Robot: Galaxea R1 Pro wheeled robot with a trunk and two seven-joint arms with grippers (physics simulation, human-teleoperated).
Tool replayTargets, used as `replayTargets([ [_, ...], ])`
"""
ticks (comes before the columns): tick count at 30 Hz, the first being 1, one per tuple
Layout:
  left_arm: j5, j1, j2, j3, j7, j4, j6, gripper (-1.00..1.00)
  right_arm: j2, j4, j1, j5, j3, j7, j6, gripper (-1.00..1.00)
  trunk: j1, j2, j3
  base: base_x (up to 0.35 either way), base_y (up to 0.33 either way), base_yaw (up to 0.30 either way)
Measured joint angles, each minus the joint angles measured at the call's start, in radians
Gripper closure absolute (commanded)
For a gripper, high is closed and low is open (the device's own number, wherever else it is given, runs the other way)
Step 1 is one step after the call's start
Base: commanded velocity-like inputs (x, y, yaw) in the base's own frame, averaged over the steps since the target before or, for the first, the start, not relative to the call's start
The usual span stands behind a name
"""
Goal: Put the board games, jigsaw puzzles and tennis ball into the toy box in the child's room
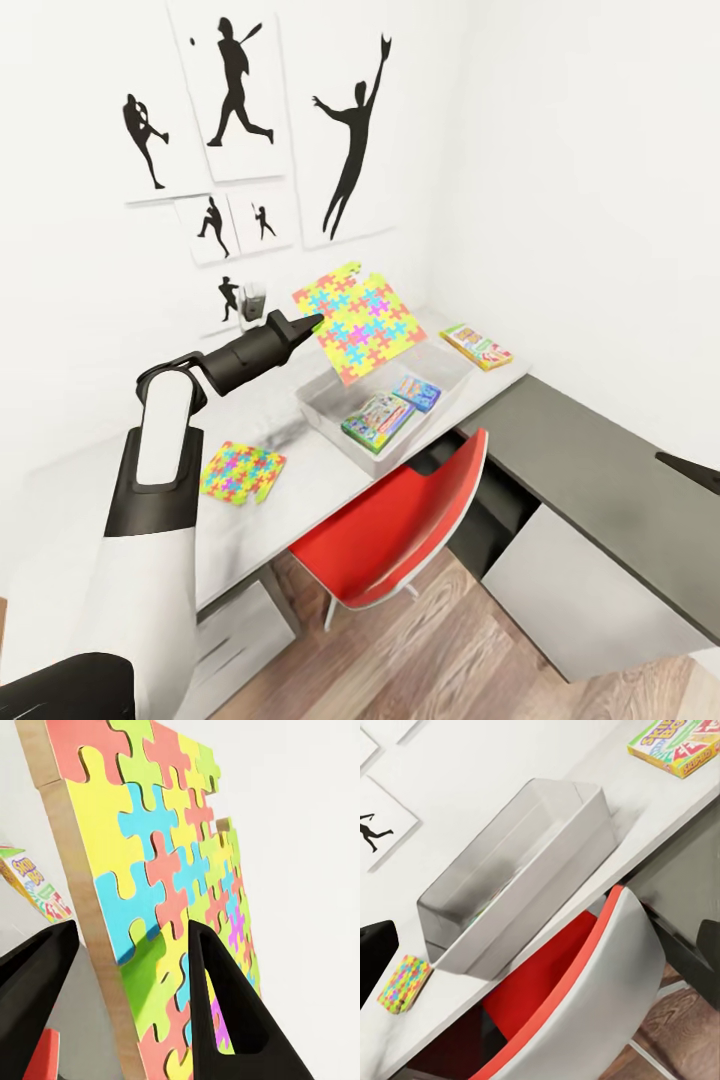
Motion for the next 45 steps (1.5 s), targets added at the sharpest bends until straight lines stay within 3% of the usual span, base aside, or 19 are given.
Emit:
replayTargets([
  [11, 0.000, 0.000, 0.001, 0.004, 0.000, 0.000, 0.000, 1.00, 0.001, 0.001, 0.000, 0.000, 0.001, -0.001, 0.000, -1.00, 0.000, 0.000, 0.000, 0.020, -0.110, 0.067],
  [17, -0.009, 0.023, -0.007, 0.008, 0.017, 0.023, 0.003, 1.00, 0.025, 0.025, 0.022, 0.003, -0.014, -0.001, -0.002, -1.00, 0.000, 0.000, 0.000, 0.010, -0.039, 0.004],
  [26, -0.008, 0.073, -0.007, 0.008, 0.017, 0.024, 0.003, 1.00, 0.025, 0.040, 0.031, 0.003, -0.014, -0.001, -0.001, -1.00, 0.000, 0.000, 0.000, 0.000, 0.000, 0.000],
  [45, -0.006, 0.074, -0.007, 0.008, 0.017, 0.024, 0.003, 1.00, 0.025, 0.040, 0.031, 0.003, -0.014, -0.001, -0.001, -1.00, 0.000, 0.000, 0.000, 0.000, 0.000, 0.000],
])
